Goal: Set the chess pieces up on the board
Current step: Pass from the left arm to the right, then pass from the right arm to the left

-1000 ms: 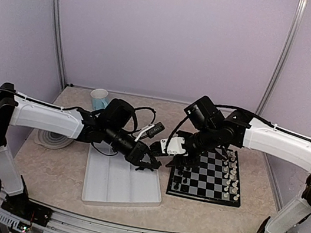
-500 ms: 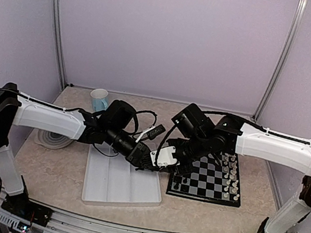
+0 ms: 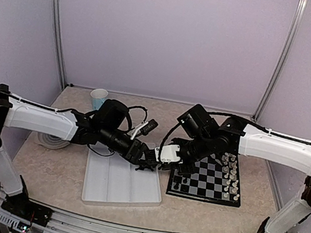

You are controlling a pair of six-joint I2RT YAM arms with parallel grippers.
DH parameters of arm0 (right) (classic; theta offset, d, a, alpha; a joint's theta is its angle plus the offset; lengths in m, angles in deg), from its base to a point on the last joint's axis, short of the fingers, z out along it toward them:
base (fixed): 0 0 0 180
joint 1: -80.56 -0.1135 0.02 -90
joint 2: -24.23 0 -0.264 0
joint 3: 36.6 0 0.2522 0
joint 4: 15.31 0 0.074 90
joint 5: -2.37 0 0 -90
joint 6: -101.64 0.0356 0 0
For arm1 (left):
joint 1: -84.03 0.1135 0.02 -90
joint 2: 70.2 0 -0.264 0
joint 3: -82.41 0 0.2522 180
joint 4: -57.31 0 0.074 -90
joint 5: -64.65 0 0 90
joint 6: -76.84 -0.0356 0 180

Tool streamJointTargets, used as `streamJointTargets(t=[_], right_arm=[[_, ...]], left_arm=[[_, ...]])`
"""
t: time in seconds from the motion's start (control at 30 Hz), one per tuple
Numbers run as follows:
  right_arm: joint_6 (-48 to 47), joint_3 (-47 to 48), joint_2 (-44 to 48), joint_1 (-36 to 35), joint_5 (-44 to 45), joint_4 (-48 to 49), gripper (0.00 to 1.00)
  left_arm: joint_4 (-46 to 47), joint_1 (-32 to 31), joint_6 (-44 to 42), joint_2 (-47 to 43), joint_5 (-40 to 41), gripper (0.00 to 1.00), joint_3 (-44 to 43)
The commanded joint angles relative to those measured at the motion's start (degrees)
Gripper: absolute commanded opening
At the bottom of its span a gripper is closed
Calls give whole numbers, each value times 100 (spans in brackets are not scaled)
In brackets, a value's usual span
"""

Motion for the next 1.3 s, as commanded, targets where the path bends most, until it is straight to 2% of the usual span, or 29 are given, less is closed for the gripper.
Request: streamJointTargets(t=[0.0, 0.13, 0.3, 0.43, 0.53, 0.63, 1.0, 1.27], right_arm=[[790, -144, 554, 650, -1152, 128, 5], [1546, -442, 954, 1358, -2298, 446, 4], [2401, -756, 1096, 1935, -3326, 878, 3], [2847, -796, 1066, 2365, -4023, 1090, 4], [2903, -801, 1049, 2470, -4182, 1118, 4], [2928, -823, 1072, 2480, -4289, 1144, 5], [2983, -832, 1064, 2490, -4278, 1141, 6], [3023, -794, 1006, 2489, -4262, 1164, 6]], left_arm=[[624, 30, 114, -765, 1096, 50, 349], [1101, -445, -110, -1180, 2246, 55, 523], [1094, -1106, -496, -988, 3485, 56, -161], [1388, -1339, -492, -714, 4065, 56, -392], [1581, -1332, -344, -610, 4268, 54, -454], [1594, -1258, -142, -446, 4291, 48, -594], [2057, -1096, 220, -158, 3537, 49, -625], [2221, -1034, 310, -116, 3264, 42, -610]])
